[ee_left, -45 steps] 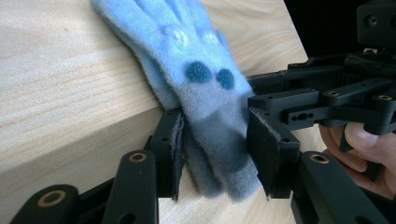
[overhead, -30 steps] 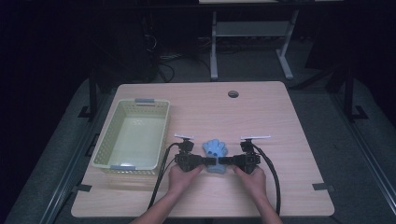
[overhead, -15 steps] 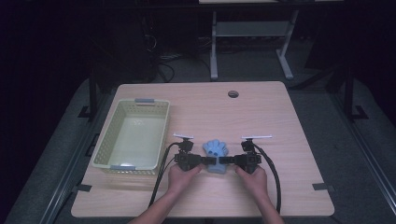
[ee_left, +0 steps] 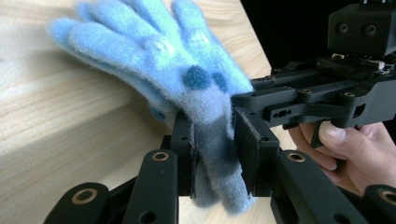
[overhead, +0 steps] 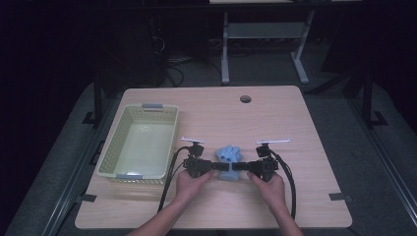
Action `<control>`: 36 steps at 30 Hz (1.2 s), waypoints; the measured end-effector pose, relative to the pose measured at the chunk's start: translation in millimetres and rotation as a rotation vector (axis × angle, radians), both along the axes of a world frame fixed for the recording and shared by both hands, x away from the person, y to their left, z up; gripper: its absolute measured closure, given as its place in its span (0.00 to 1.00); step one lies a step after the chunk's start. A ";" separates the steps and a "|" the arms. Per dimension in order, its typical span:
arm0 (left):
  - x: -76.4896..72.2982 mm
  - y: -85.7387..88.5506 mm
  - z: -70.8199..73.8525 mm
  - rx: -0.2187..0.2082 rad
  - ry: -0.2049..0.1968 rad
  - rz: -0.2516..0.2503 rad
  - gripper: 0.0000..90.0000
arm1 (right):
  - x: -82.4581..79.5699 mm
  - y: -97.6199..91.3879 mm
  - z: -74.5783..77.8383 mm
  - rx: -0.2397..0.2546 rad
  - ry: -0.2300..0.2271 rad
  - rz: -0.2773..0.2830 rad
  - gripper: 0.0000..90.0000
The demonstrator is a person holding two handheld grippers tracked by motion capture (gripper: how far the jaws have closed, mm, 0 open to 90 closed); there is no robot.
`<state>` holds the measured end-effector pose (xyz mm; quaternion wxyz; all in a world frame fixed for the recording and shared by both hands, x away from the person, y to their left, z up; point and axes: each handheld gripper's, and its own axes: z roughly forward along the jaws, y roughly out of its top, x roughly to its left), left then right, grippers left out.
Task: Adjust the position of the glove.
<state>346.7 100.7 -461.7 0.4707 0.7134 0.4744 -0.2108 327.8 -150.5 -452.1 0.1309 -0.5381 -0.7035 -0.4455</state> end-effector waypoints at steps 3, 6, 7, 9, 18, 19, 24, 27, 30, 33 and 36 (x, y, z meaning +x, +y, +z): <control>-2.2 -0.3 2.9 0.002 -0.011 -0.003 0.77 | -1.3 -0.3 3.5 -0.002 -0.006 0.007 0.88; -3.7 -1.3 5.2 0.006 -0.016 -0.002 0.77 | -2.2 -0.5 5.2 -0.006 -0.010 0.012 0.88; -3.4 -1.6 5.6 0.009 -0.019 -0.005 0.77 | -2.4 -0.9 5.3 -0.004 -0.012 0.012 0.88; -2.8 -1.8 6.3 0.007 -0.016 -0.005 0.77 | -2.3 -1.2 5.2 0.000 -0.009 0.009 0.88; -2.8 2.5 8.5 0.008 -0.031 -0.011 0.77 | 0.4 2.1 6.9 -0.002 -0.007 0.023 0.88; -3.1 3.4 9.4 0.009 -0.037 -0.013 0.77 | 0.7 3.0 8.4 -0.008 -0.011 0.025 0.88; -3.6 9.4 15.3 -0.008 -0.048 -0.002 0.77 | 1.1 8.2 16.2 -0.013 -0.021 0.030 0.88; -2.8 13.0 19.8 -0.006 -0.060 -0.002 0.77 | 2.2 11.2 20.8 -0.011 -0.032 0.034 0.88; -4.0 16.7 25.3 -0.004 -0.074 0.003 0.77 | 4.0 14.9 25.6 -0.013 -0.043 0.044 0.88; -5.9 19.8 30.9 -0.012 -0.088 0.008 0.77 | 3.9 18.9 32.5 -0.010 -0.051 0.048 0.88; -4.7 22.1 34.8 -0.017 -0.091 0.002 0.77 | 4.3 20.1 36.5 -0.013 -0.060 0.058 0.88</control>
